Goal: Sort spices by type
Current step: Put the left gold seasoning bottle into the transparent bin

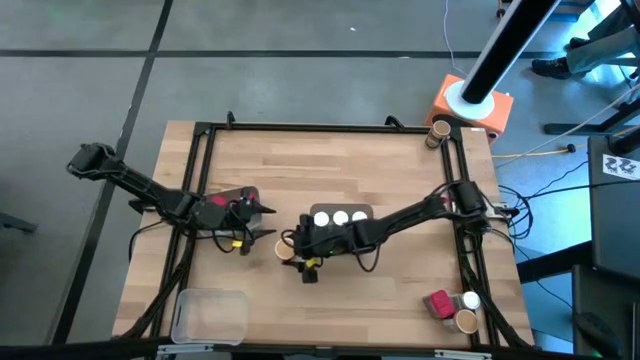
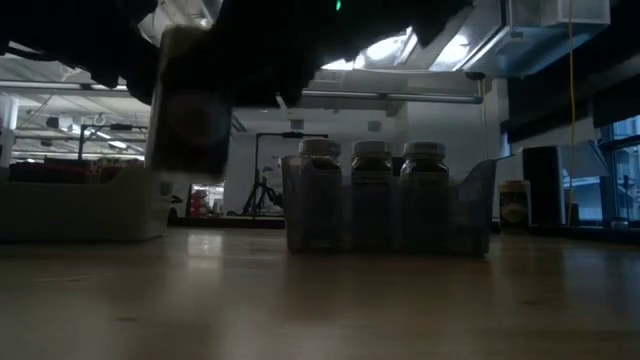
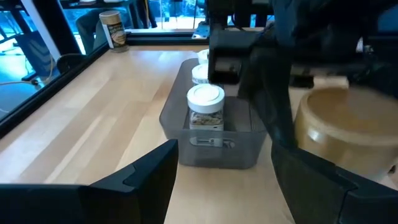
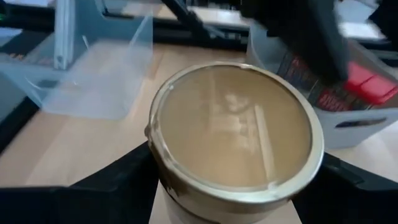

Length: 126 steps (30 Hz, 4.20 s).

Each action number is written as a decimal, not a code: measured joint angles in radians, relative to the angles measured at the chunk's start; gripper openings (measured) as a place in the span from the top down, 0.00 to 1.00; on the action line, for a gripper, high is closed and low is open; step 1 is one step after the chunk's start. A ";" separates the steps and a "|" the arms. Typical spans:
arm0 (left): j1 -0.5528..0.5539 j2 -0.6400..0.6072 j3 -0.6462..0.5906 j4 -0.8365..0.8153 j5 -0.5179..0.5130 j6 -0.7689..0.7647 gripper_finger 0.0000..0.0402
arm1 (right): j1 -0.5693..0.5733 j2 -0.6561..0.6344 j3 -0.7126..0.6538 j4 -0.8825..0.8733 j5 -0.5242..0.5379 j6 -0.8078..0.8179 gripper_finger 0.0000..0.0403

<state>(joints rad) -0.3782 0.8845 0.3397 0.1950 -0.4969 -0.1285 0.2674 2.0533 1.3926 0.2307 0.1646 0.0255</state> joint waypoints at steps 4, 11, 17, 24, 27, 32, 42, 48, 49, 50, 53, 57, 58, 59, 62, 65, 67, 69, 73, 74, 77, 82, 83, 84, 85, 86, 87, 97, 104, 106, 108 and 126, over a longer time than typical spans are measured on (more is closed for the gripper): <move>0.000 0.000 -0.002 -0.004 0.000 -0.003 0.38 | 0.001 0.026 0.000 0.009 0.009 0.005 0.29; -0.016 0.000 -0.005 -0.014 0.001 -0.028 0.38 | -0.001 0.065 0.000 0.019 0.009 0.008 0.29; -0.054 0.001 -0.006 -0.029 0.002 -0.029 0.38 | -0.013 0.096 0.000 0.036 0.000 0.026 0.29; -0.080 0.001 -0.006 -0.027 0.002 -0.033 0.38 | -0.014 0.112 0.000 0.049 0.000 0.016 0.26; -0.081 0.001 -0.006 -0.027 0.002 -0.033 0.38 | -0.013 0.112 0.000 0.062 0.000 0.018 0.20; -0.080 0.001 -0.006 -0.027 0.002 -0.082 0.38 | -0.012 0.109 0.029 -0.003 0.011 0.007 0.11; -0.079 0.001 -0.006 -0.023 0.002 -0.107 0.38 | 0.008 -0.012 0.089 -0.303 0.010 -0.012 0.06; -0.079 0.001 -0.006 -0.024 0.034 -0.126 0.38 | 0.054 -0.121 0.089 -0.576 0.039 0.059 0.06; -0.079 0.001 -0.006 -0.024 0.047 -0.120 0.38 | 0.064 -0.137 0.089 -0.621 0.053 0.079 0.06; -0.079 0.001 -0.006 -0.021 0.064 -0.119 0.38 | 0.075 -0.153 0.089 -0.652 0.064 0.100 0.06; -0.079 0.001 -0.006 0.019 0.083 -0.103 0.38 | 0.113 -0.193 0.089 -0.719 0.131 0.140 0.06; -0.076 0.001 -0.006 0.085 0.083 -0.054 0.37 | 0.166 -0.217 0.089 -0.755 0.215 0.177 0.06; -0.074 0.001 -0.006 0.089 0.083 -0.052 0.36 | 0.178 -0.219 0.089 -0.761 0.238 0.182 0.06; -0.070 0.004 -0.003 0.084 0.084 -0.052 0.34 | 0.188 -0.220 0.089 -0.765 0.260 0.185 0.06; -0.065 0.038 0.021 0.076 0.106 -0.038 0.29 | 0.210 -0.219 0.089 -0.793 0.338 0.191 0.06; -0.069 0.100 0.074 0.075 0.133 -0.012 0.23 | 0.213 -0.219 0.087 -0.825 0.389 0.222 0.06; -0.076 0.147 0.120 0.044 0.149 0.005 0.21 | 0.213 -0.219 0.085 -0.850 0.394 0.241 0.06; -0.081 0.196 0.173 -0.029 0.154 0.007 0.20 | 0.212 -0.219 0.085 -0.863 0.394 0.256 0.06; -0.081 0.291 0.275 -0.172 0.154 -0.016 0.21 | 0.218 -0.219 0.085 -0.895 0.399 0.264 0.06; -0.080 0.313 0.300 -0.198 0.154 -0.021 0.21 | 0.220 -0.219 0.085 -0.896 0.406 0.264 0.06; -0.083 0.362 0.364 -0.257 0.154 -0.026 0.21 | 0.237 -0.219 0.085 -0.897 0.420 0.265 0.06; -0.090 0.389 0.423 -0.332 0.155 -0.077 0.21 | 0.283 -0.218 0.085 -0.900 0.482 0.265 0.06; -0.090 0.389 0.424 -0.335 0.154 -0.093 0.21 | 0.290 -0.218 0.085 -0.902 0.497 0.265 0.06; -0.088 0.389 0.424 -0.336 0.154 -0.107 0.21 | 0.296 -0.218 0.085 -0.902 0.511 0.262 0.06; -0.086 0.389 0.424 -0.336 0.154 -0.122 0.21 | 0.301 -0.218 0.085 -0.903 0.523 0.260 0.06; -0.085 0.389 0.421 -0.336 0.154 -0.127 0.21 | 0.305 -0.218 0.085 -0.904 0.527 0.259 0.06; -0.085 0.389 0.418 -0.337 0.154 -0.131 0.21 | 0.306 -0.218 0.085 -0.904 0.531 0.259 0.06; -0.087 0.443 0.400 -0.367 0.154 -0.105 0.21 | 0.304 -0.218 0.085 -0.875 0.523 0.271 0.06; -0.087 0.482 0.400 -0.369 0.157 -0.119 0.21 | 0.302 -0.218 0.085 -0.861 0.524 0.285 0.06; -0.087 0.491 0.400 -0.368 0.158 -0.130 0.21 | 0.302 -0.218 0.085 -0.854 0.524 0.285 0.06; -0.086 0.502 0.400 -0.368 0.158 -0.129 0.21 | 0.303 -0.218 0.085 -0.849 0.524 0.289 0.06; -0.120 0.507 0.433 -0.433 0.158 -0.103 0.36 | 0.302 -0.217 0.085 -0.823 0.524 0.308 0.06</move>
<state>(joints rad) -0.4978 1.3912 0.7723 -0.2378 -0.3388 -0.2315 0.5694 1.8362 1.4773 -0.5926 0.6888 0.3336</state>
